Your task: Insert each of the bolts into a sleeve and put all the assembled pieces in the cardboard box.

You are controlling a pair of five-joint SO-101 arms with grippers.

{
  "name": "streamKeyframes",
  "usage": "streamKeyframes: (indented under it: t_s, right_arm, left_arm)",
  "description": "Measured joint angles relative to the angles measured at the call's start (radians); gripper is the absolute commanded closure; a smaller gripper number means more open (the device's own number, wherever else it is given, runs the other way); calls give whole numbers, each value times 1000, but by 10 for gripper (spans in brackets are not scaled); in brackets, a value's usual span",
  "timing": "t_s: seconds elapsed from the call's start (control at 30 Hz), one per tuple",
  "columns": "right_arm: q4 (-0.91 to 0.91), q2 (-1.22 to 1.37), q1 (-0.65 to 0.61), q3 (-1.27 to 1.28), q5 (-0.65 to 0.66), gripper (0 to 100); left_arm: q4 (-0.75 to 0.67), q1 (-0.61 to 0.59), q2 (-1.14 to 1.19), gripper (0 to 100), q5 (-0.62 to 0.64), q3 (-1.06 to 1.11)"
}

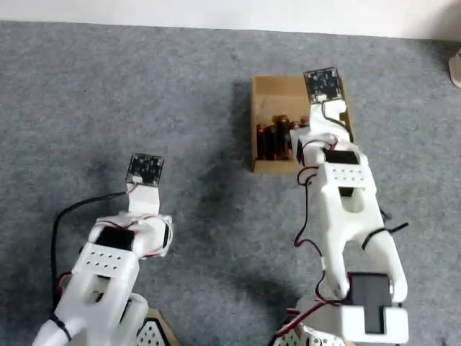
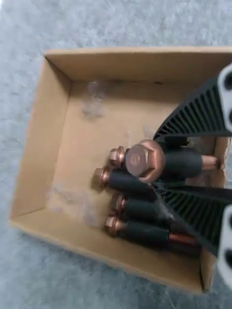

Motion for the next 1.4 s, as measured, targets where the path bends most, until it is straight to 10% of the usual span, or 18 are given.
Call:
streamKeyframes:
  t_s: [0.3, 0.43, 0.87, 1.4]
  right_arm:
    - [32, 31, 5, -5, -52, 739]
    - [147, 29, 9, -57, -54, 998]
    - [411, -175, 21, -58, -60, 993]
    - [516, -934, 21, 560, -74, 993]
  left_arm:
    - [-117, -2, 0, 859, 0, 91]
    - [-140, -2, 0, 859, -2, 97]
    - [-146, -2, -2, 860, 0, 120]
    - [-153, 35, -11, 967, 0, 141]
